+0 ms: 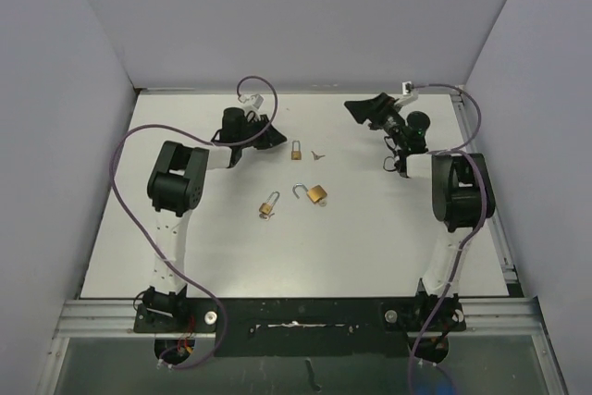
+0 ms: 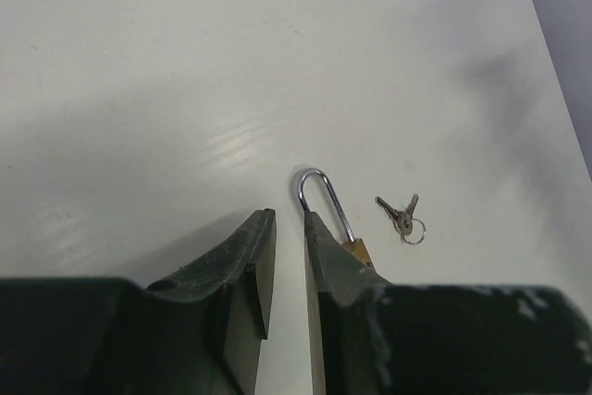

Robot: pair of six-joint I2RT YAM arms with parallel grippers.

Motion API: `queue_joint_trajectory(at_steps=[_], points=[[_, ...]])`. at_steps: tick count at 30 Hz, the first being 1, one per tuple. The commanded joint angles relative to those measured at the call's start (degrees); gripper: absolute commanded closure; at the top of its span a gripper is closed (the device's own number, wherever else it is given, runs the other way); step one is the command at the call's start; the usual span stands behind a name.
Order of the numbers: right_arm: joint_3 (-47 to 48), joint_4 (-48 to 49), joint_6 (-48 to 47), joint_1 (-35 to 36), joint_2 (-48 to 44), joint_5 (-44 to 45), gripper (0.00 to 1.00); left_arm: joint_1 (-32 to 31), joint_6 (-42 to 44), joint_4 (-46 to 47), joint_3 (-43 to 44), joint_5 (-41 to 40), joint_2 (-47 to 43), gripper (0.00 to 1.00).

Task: Lock with the key
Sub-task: Place the lock at the center of the board, then pick up the lock from the center of the board.

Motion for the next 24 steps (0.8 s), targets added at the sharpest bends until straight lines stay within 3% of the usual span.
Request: queue_joint_trajectory(at_steps=[1,4,9,12,15,17,19,21,24], points=[[3.01,35.32,30.51,-5.64,10.16,-14.83,0.02,0.21,0.63,5.41,-4.73,-0.83,-8.80,0.85],[-0.50,30.13,22.89,-5.28,5.92,-16.62,0.02,0.10,1.94,5.75,-9.20,-1.63,-12.33,0.91],[-4.06,0.60,-1.22,-1.14,-9.15,-14.65,0.02,-0.49,6.88,3.62,-16.24,-5.44,-19.46,1.00],[-1.50,-25.23,-18.82,3.60,-19.47,-4.18,0.02,-1.72,10.79,1.04,-18.89,-8.93,-23.77,1.00],[0.14,-36.54,-31.98,9.61,-27.29,10.10,0.02,-3.77,14.71,-1.75,-20.68,-13.14,-28.00,0.96],[-0.95,-36.37,-32.01,9.57,-31.02,10.98,0.02,-5.14,16.48,-2.90,-21.93,-15.34,-30.55,0.96],[-3.12,-33.78,-26.21,7.03,-34.12,8.70,0.02,-5.94,16.74,-3.47,-23.44,-16.29,-33.05,0.95],[-5.53,-29.02,-17.86,2.64,-35.90,0.89,0.02,-6.39,16.22,-3.49,-25.19,-16.59,-35.47,0.93],[-6.24,-24.74,-5.96,-4.10,-35.68,-9.24,0.02,-7.64,16.69,-4.02,-27.61,-17.94,-39.11,1.00]])
